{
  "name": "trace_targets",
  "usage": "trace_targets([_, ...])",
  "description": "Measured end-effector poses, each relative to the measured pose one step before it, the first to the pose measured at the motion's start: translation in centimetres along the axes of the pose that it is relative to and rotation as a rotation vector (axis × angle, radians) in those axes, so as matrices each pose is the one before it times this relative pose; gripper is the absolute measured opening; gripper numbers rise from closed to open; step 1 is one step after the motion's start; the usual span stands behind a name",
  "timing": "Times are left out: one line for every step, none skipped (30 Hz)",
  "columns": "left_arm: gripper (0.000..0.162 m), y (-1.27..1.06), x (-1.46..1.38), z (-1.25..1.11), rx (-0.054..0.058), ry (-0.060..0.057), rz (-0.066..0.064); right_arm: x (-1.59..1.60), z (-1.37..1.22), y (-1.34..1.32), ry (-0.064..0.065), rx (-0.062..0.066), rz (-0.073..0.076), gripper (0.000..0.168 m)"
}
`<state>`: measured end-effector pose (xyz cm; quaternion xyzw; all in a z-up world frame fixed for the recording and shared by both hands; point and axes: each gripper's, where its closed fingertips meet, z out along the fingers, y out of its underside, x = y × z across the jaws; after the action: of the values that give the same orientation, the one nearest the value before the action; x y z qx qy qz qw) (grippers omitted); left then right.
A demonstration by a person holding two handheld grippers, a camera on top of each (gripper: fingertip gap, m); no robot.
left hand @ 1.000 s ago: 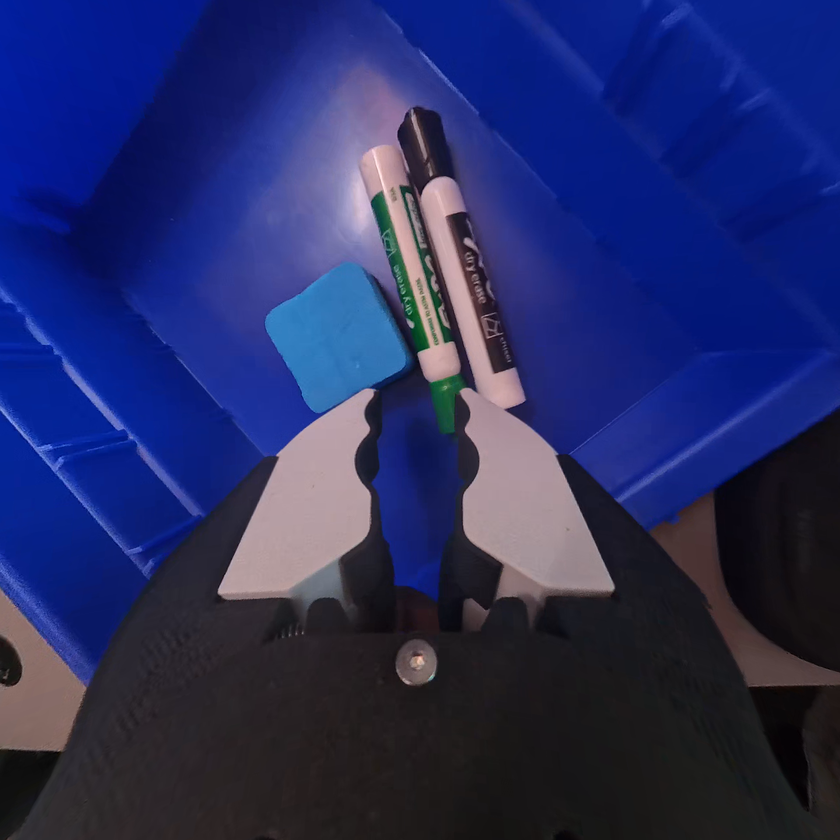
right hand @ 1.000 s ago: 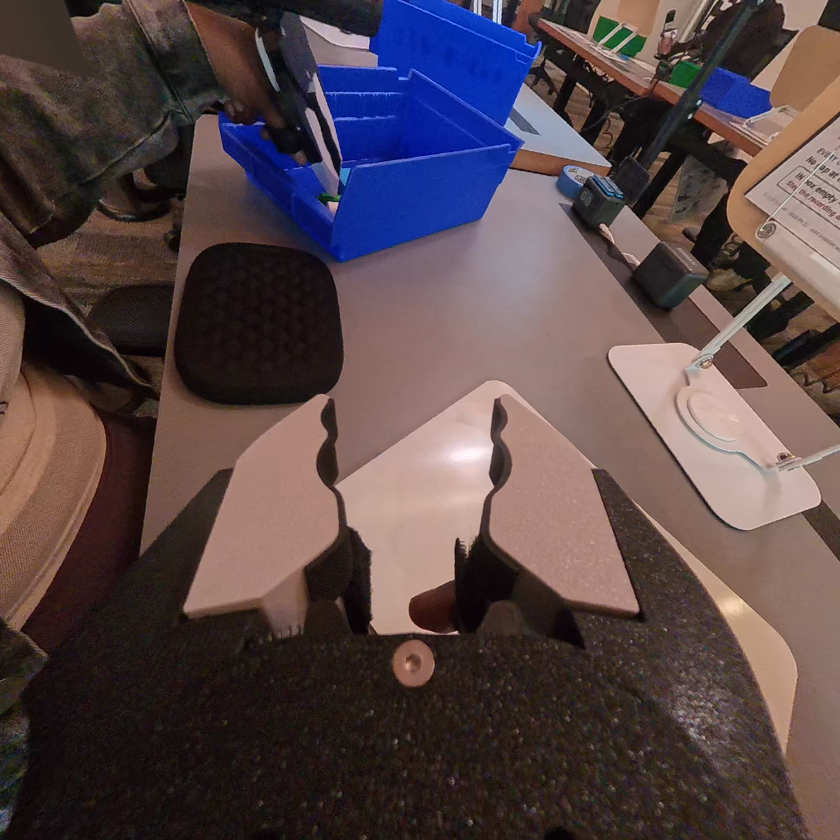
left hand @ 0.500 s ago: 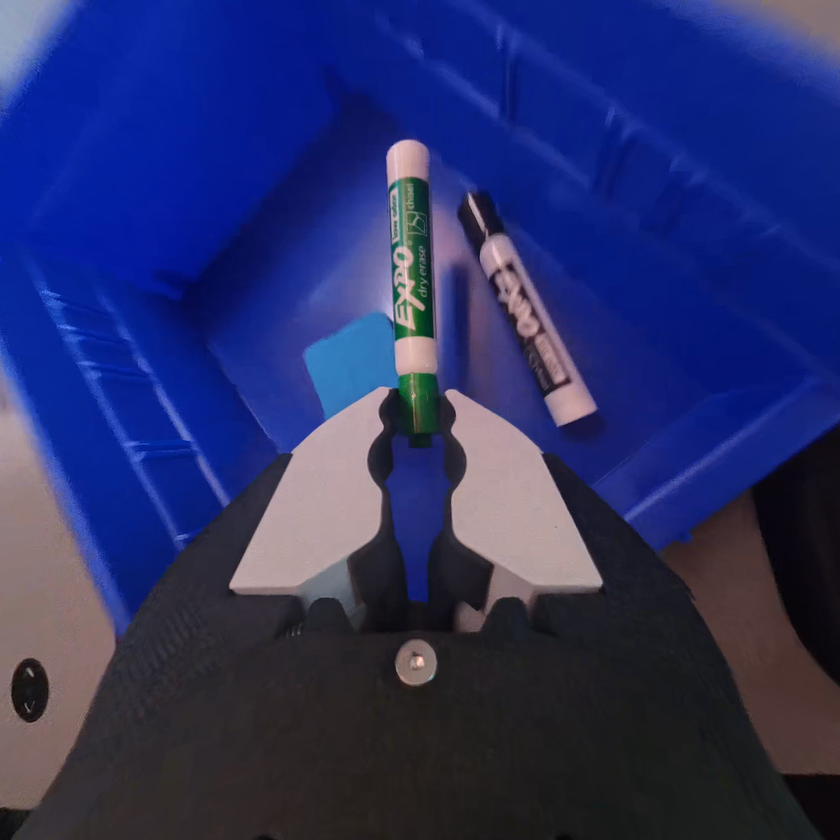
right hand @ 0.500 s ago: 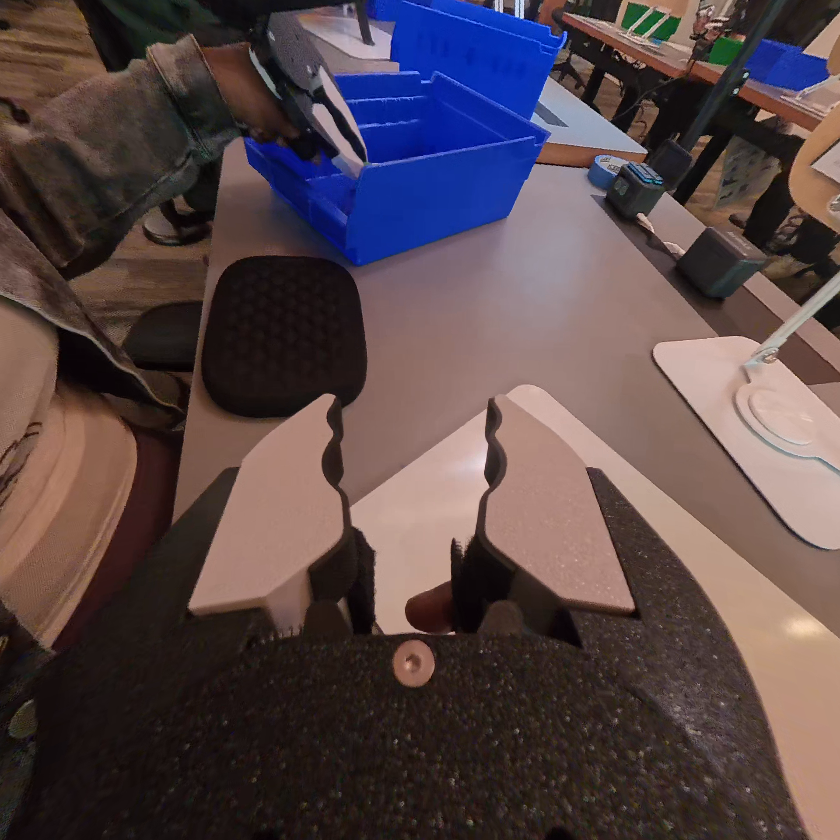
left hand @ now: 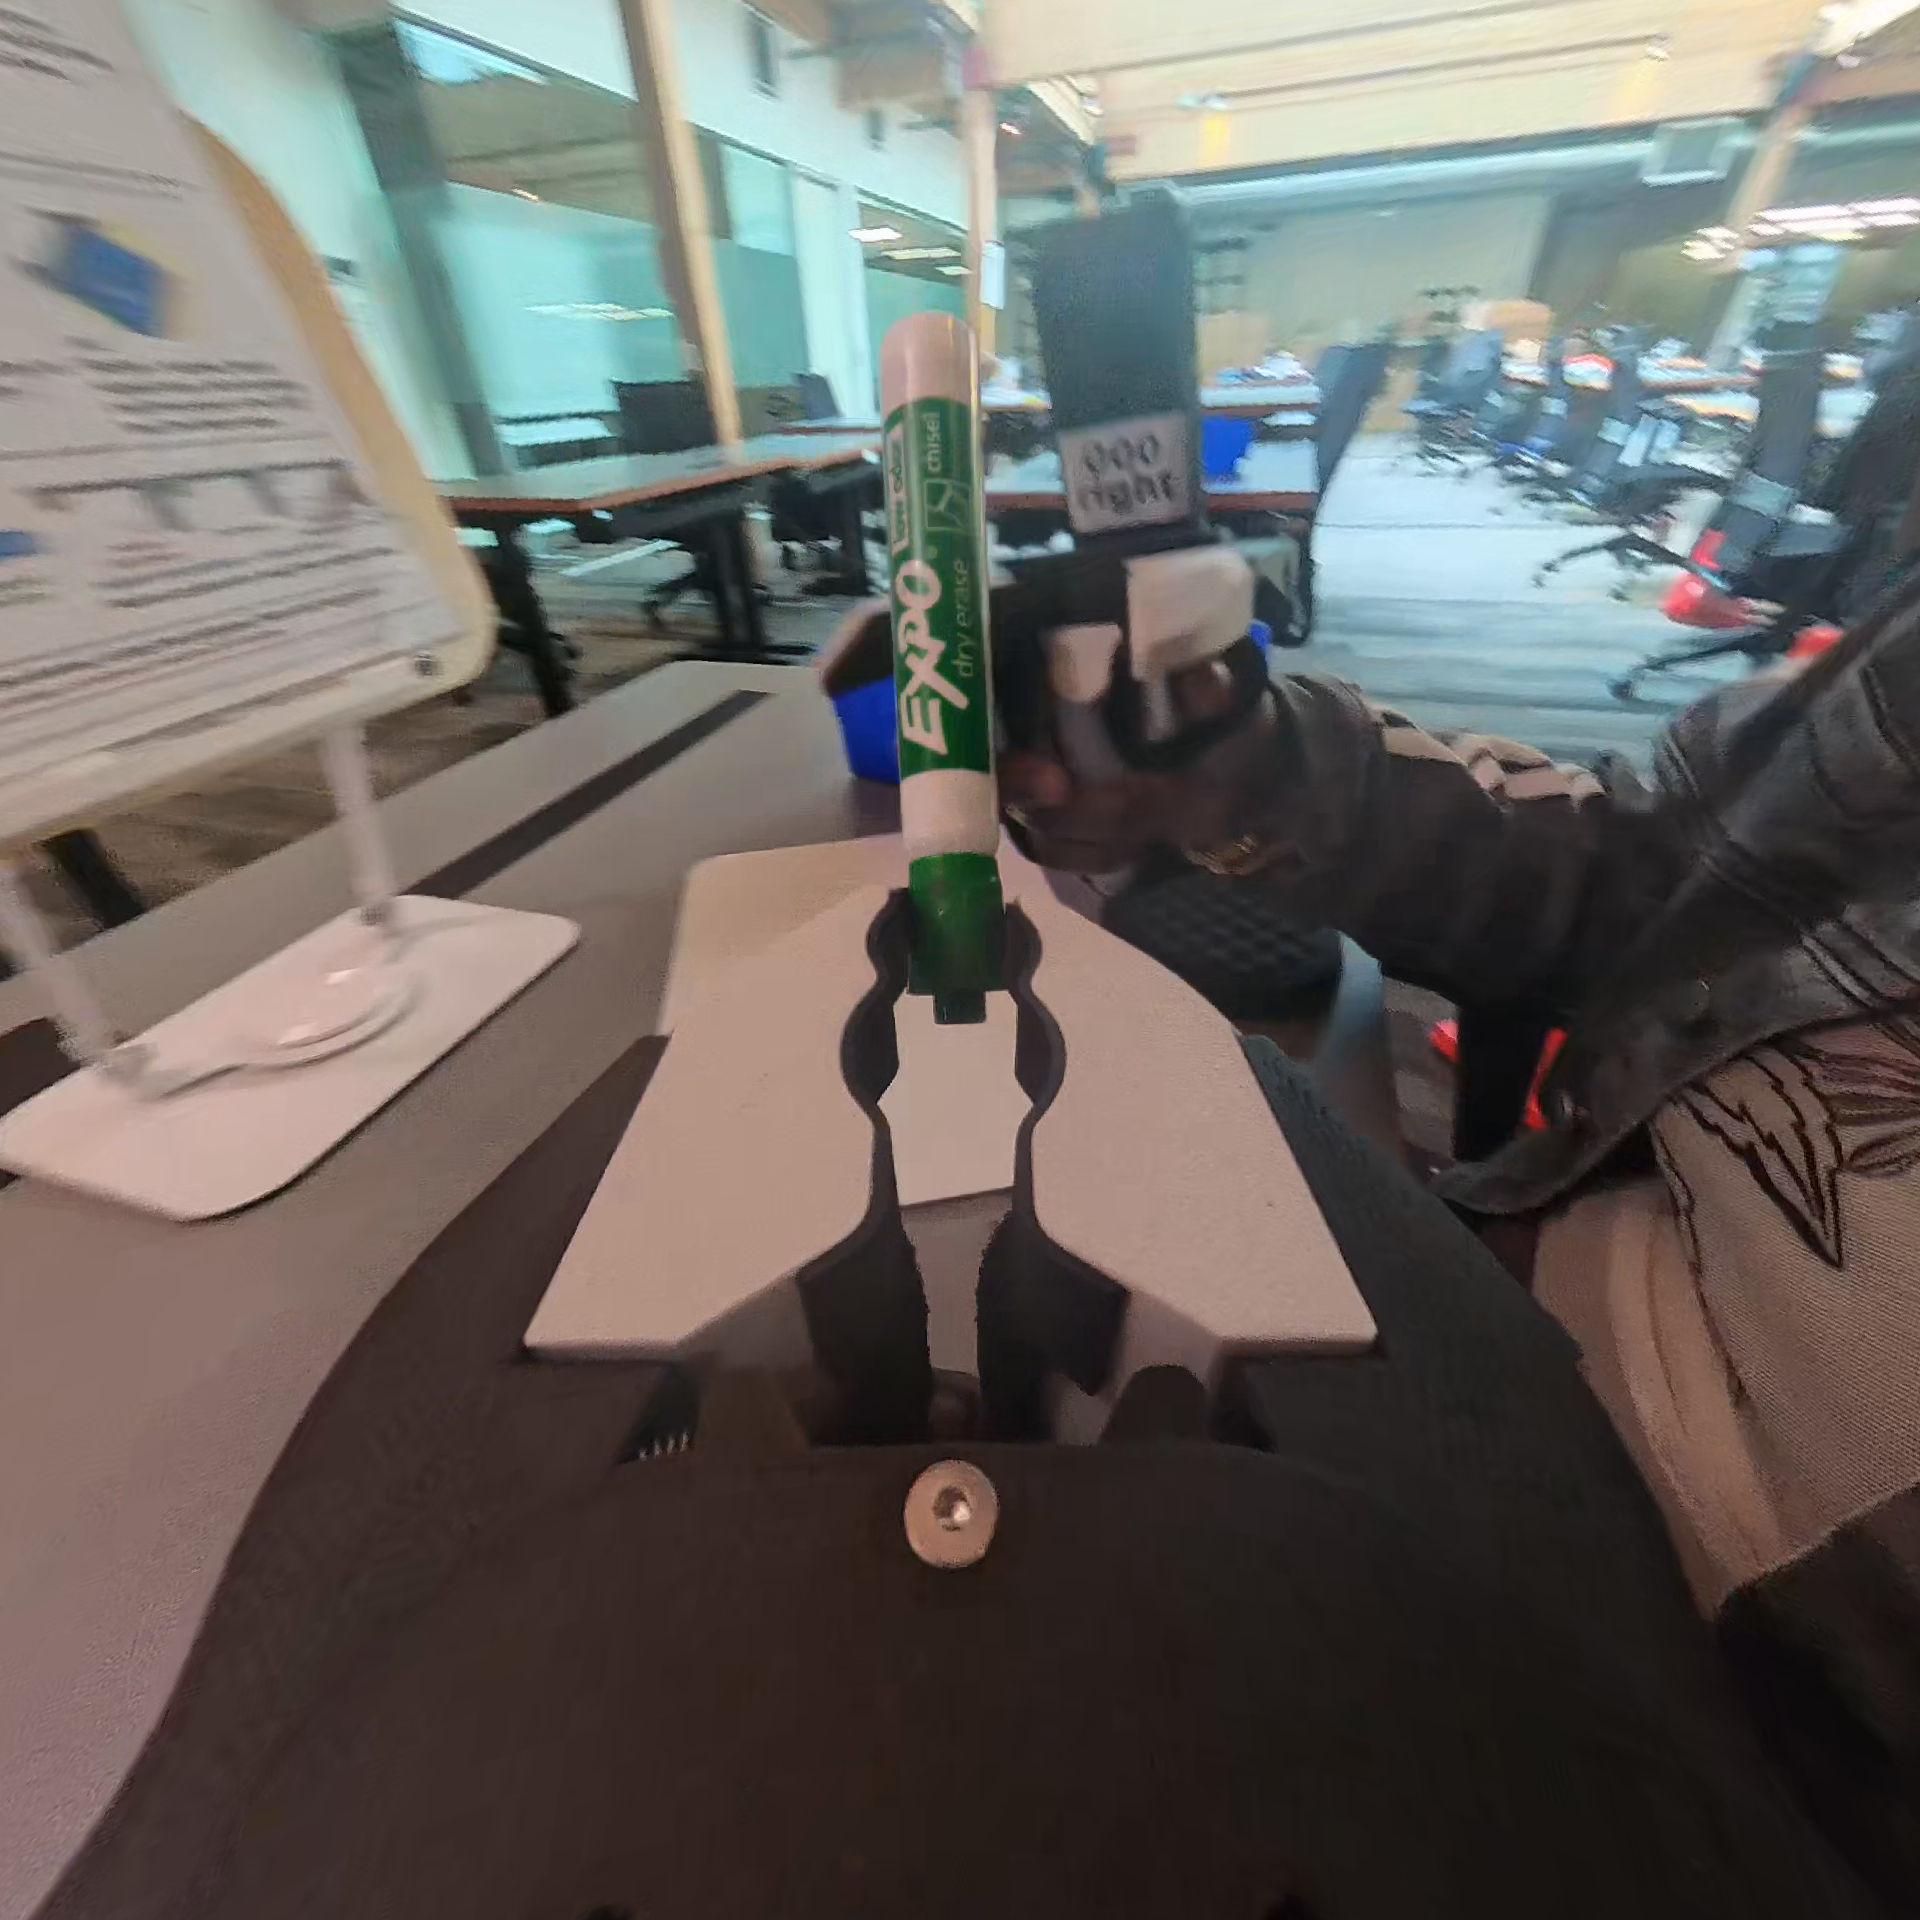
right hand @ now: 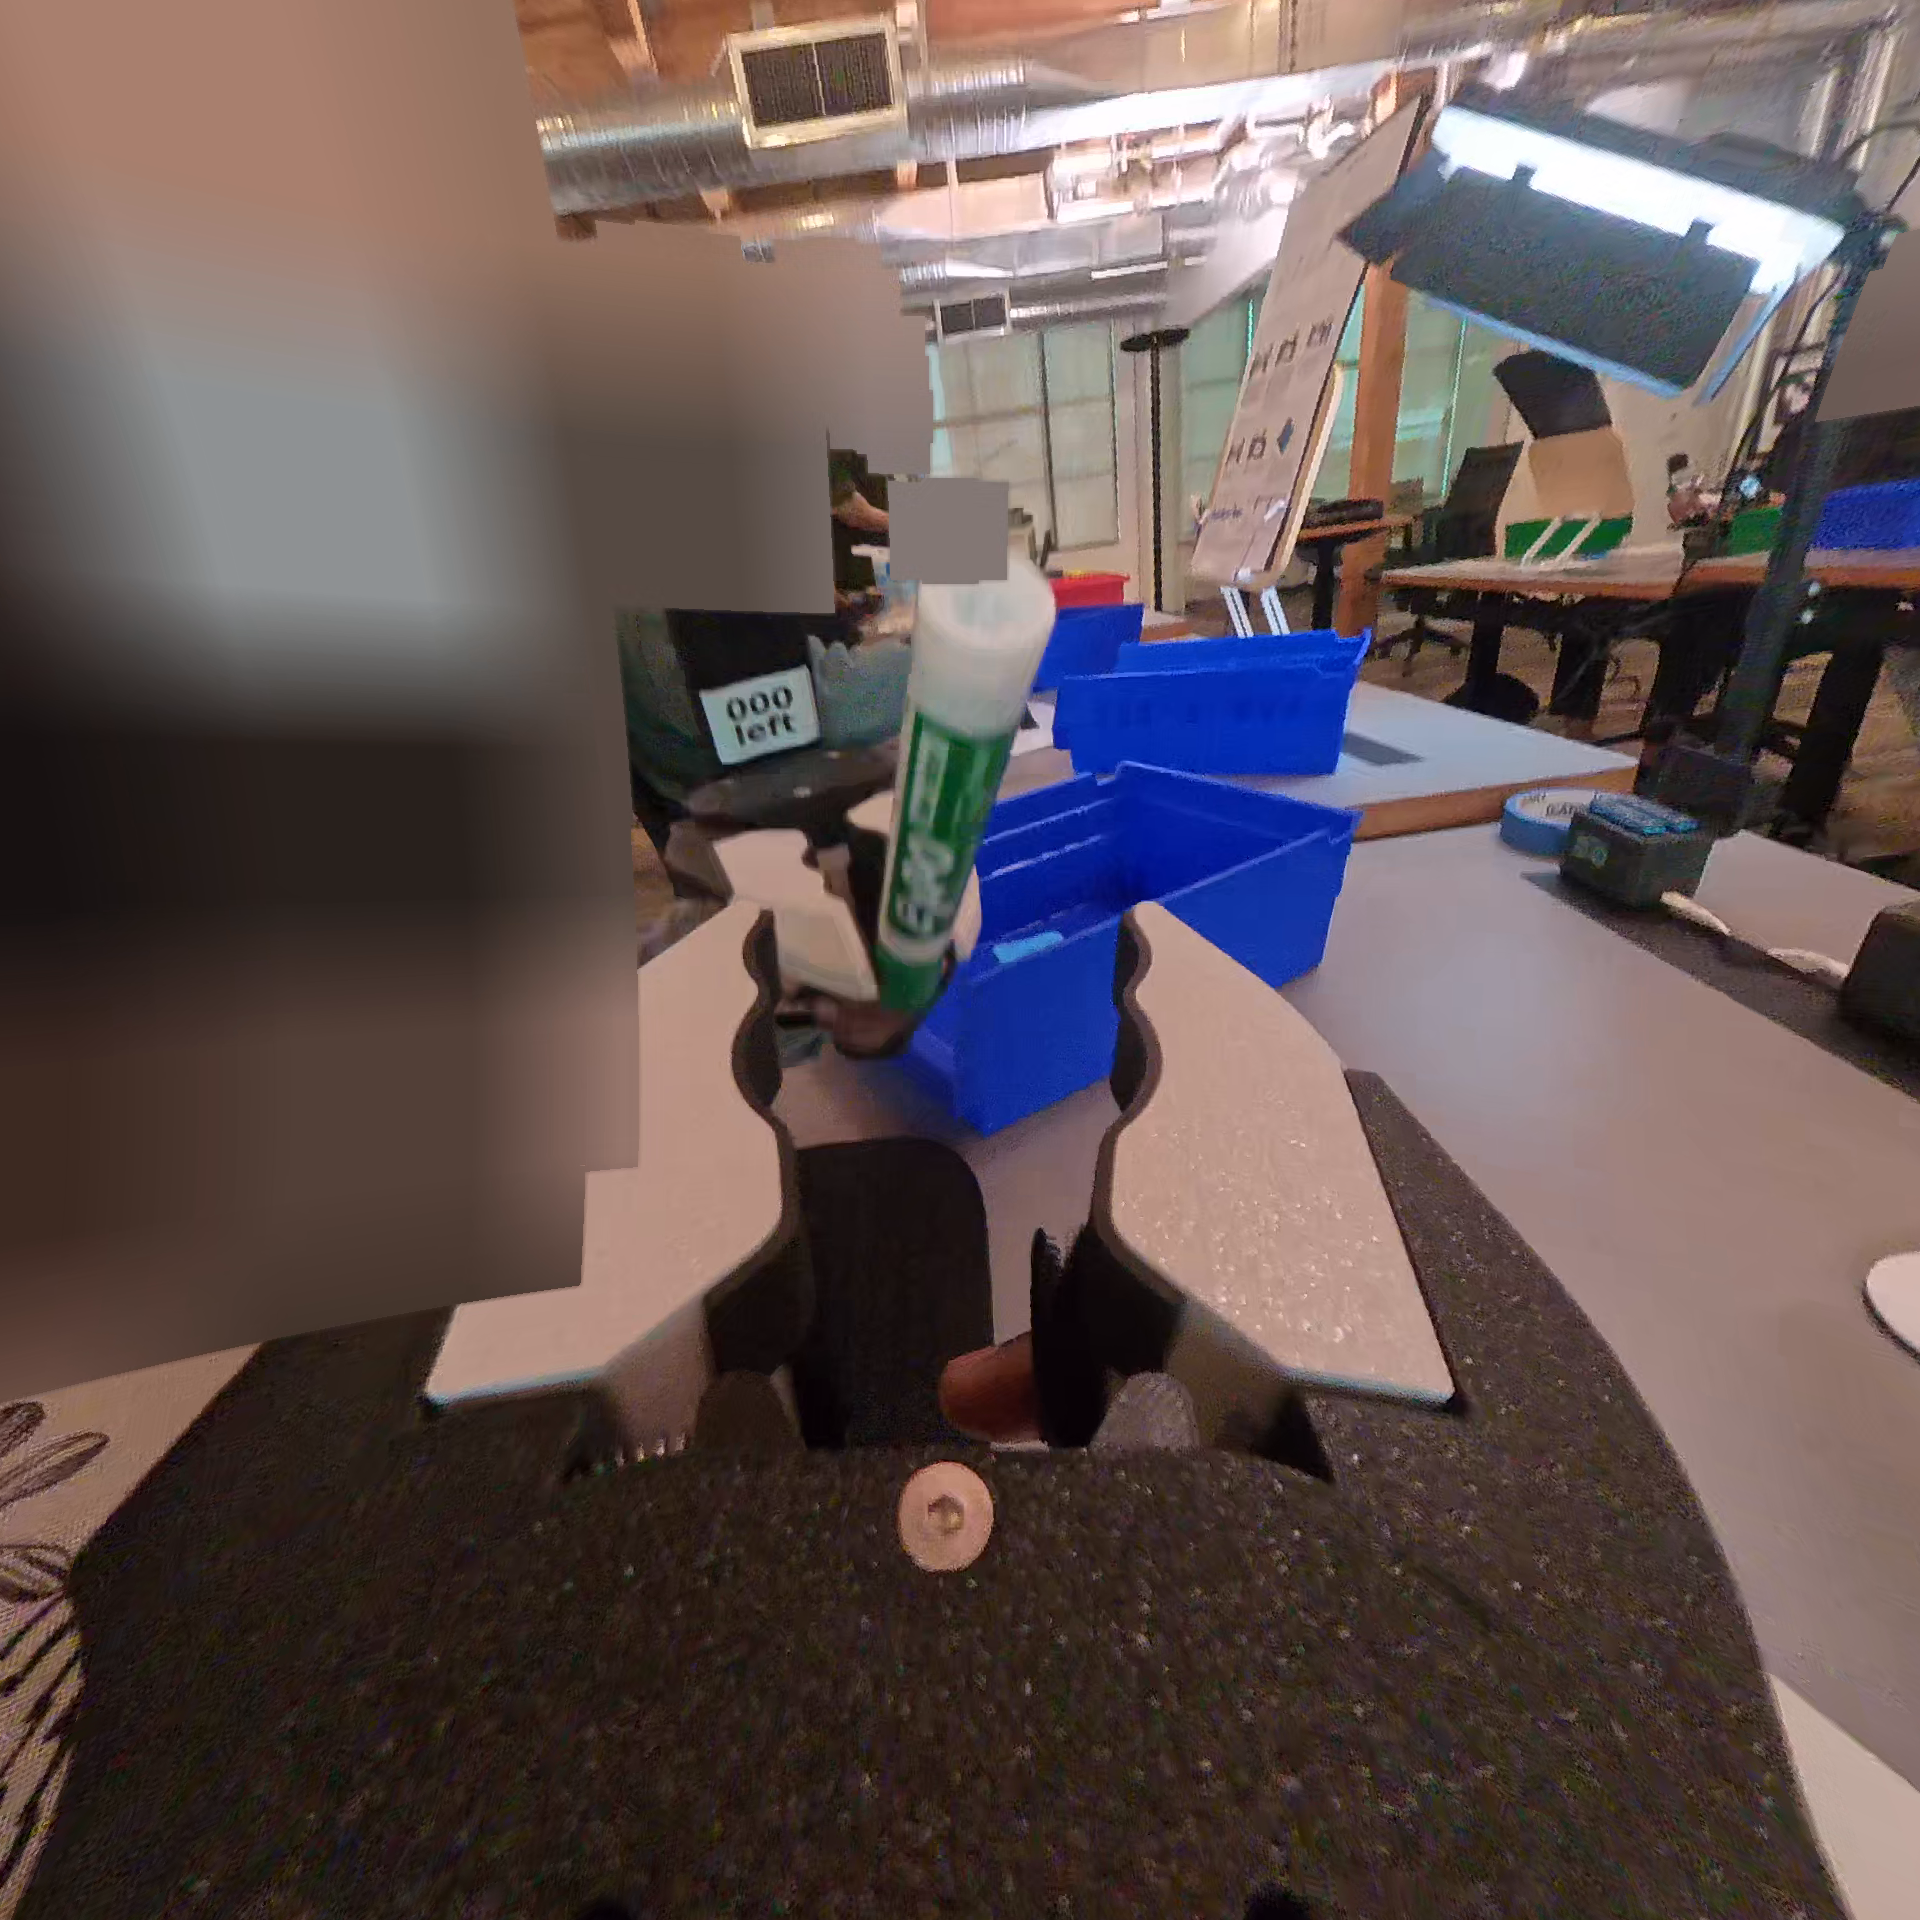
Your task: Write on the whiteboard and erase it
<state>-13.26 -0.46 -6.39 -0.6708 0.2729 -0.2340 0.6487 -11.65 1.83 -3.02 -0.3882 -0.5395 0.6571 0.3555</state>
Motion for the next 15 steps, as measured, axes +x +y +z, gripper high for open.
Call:
trace_targets([0.018, 0.556, 0.712, 1.175, -0.0285, 0.0481, 0.0150, -0.247, -0.014, -0.397, -0.0168, 0.0096, -0.0072, 0.060])
trace_targets([0.018, 0.560, 0.500, 1.030, -0.0357, 0.0367, 0.0228, -0.360, -0.094, -0.151, -0.0218, -0.0029, -0.0152, 0.053])
trace_targets([0.018, 0.423, 0.284, 0.867, -0.0337, 0.0244, 0.0266, -0.400, -0.251, -0.041, -0.0194, -0.0047, -0.0299, 0.032])
trace_targets([0.018, 0.234, 0.282, 0.725, -0.0265, 0.0259, 0.0315, -0.152, -0.381, -0.068, 0.0030, 0.0019, -0.0403, 0.021])
trace_targets([0.018, 0.002, -0.054, 0.574, -0.0154, 0.0060, 0.0263, 0.018, -0.495, -0.093, 0.0171, 0.0032, -0.0406, 0.020])
trace_targets([0.018, -0.085, -0.155, 0.460, -0.0107, 0.0020, 0.0243, 0.104, -0.541, -0.041, 0.0204, -0.0023, -0.0337, 0.020])
trace_targets([0.018, -0.168, -0.358, 0.433, -0.0066, -0.0096, 0.0248, 0.248, -0.572, -0.123, 0.0267, 0.0045, -0.0251, 0.020])
trace_targets([0.019, -0.282, -0.499, 0.468, 0.0004, -0.0195, 0.0269, 0.329, -0.620, -0.319, 0.0279, 0.0208, -0.0204, 0.020])
trace_targets([0.019, -0.389, -0.427, 0.507, 0.0081, -0.0139, 0.0231, 0.434, -0.672, -0.503, 0.0298, 0.0338, -0.0169, 0.020])
trace_targets([0.025, -0.235, -0.407, 0.582, -0.0014, -0.0118, 0.0191, 0.610, -0.709, -0.613, 0.0339, 0.0379, -0.0046, 0.020])
trace_targets([0.033, -0.080, -0.406, 0.649, -0.0155, -0.0142, 0.0171, 0.625, -0.675, -0.618, 0.0282, 0.0351, 0.0079, 0.020])
trace_targets([0.040, -0.009, -0.284, 0.689, -0.0208, -0.0107, 0.0221, 0.502, -0.589, -0.568, 0.0174, 0.0315, 0.0114, 0.020])
trace_targets([0.045, 0.054, -0.270, 0.714, -0.0244, -0.0137, 0.0291, 0.410, -0.493, -0.451, 0.0143, 0.0226, 0.0060, 0.020])
trace_targets([0.047, 0.048, -0.236, 0.726, -0.0239, -0.0139, 0.0334, 0.401, -0.409, -0.245, 0.0169, 0.0108, -0.0050, 0.020])
trace_targets([0.046, 0.046, -0.029, 0.703, -0.0202, -0.0020, 0.0335, 0.362, -0.346, -0.100, 0.0160, 0.0029, -0.0112, 0.020])
